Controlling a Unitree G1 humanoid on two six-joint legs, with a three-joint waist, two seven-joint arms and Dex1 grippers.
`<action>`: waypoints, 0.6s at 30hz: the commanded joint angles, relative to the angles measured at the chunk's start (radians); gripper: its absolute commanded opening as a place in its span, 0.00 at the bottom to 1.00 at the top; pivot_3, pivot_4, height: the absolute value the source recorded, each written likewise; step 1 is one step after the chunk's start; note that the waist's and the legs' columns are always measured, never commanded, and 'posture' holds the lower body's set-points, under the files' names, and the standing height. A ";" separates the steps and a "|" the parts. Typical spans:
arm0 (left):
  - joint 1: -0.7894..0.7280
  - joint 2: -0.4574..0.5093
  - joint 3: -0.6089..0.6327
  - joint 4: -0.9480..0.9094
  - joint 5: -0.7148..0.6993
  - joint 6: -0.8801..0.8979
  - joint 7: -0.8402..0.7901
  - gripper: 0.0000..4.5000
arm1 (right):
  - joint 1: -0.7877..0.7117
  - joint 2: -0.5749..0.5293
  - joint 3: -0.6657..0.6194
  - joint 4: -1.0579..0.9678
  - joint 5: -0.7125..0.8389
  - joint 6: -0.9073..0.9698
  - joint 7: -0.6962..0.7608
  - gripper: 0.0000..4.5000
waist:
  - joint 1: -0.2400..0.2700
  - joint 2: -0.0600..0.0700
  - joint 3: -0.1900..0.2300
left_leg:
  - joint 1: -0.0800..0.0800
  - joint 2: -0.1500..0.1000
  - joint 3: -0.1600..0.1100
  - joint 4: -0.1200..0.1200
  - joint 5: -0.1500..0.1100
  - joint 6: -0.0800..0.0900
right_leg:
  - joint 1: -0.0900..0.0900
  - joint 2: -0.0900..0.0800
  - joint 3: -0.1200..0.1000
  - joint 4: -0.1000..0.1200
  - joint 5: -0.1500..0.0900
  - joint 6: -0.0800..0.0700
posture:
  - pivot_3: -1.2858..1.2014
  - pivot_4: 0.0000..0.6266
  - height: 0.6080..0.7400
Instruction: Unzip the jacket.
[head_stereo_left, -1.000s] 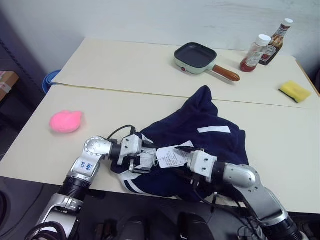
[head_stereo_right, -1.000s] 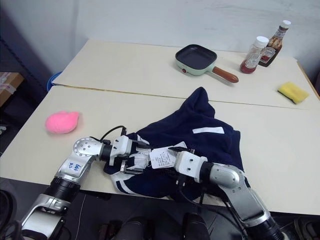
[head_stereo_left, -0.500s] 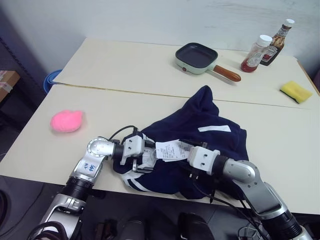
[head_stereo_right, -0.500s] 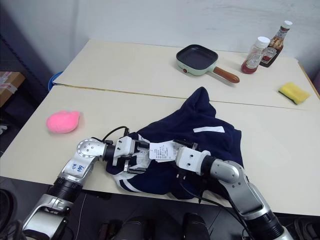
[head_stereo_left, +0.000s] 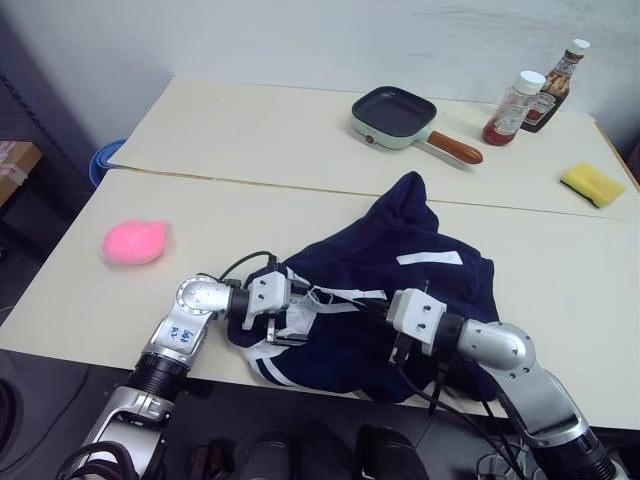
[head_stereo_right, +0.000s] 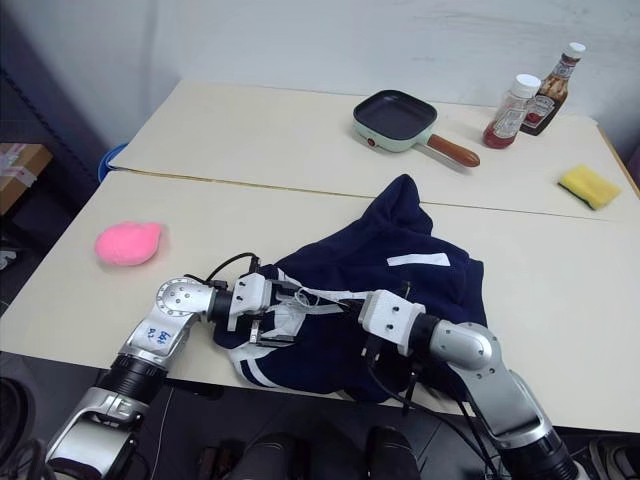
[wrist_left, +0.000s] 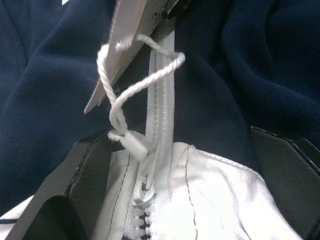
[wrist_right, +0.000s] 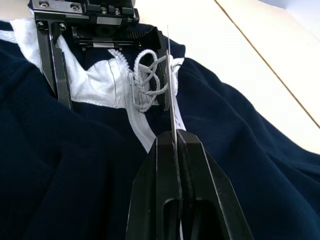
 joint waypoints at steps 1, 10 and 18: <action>0.011 -0.005 -0.030 0.003 0.043 0.047 0.034 1.00 | 0.003 -0.064 -0.041 -0.034 -0.069 -0.075 -0.012 0.01 | 0.001 0.000 0.000 | 0.000 0.000 0.000 0.000 0.000 0.000 | 0.000 0.000 0.000 0.000 0.000 0.000 | 0.52 0.24 1.00; 0.042 0.020 -0.065 -0.038 0.068 0.286 0.090 1.00 | 0.156 -0.202 -0.333 -0.006 -0.224 -0.350 -0.154 0.01 | 0.002 0.000 -0.002 | 0.001 -0.001 -0.001 0.000 0.000 0.000 | 0.002 -0.001 0.000 0.000 0.000 0.000 | 0.52 0.24 1.00; 0.048 0.023 -0.086 -0.041 0.068 0.307 0.106 1.00 | 0.348 -0.210 -0.549 0.068 -0.271 -0.419 -0.210 0.01 | 0.000 0.002 -0.004 | 0.017 0.001 -0.001 -0.005 -0.001 -0.001 | 0.018 0.000 0.001 -0.008 0.000 0.000 | 0.52 0.24 1.00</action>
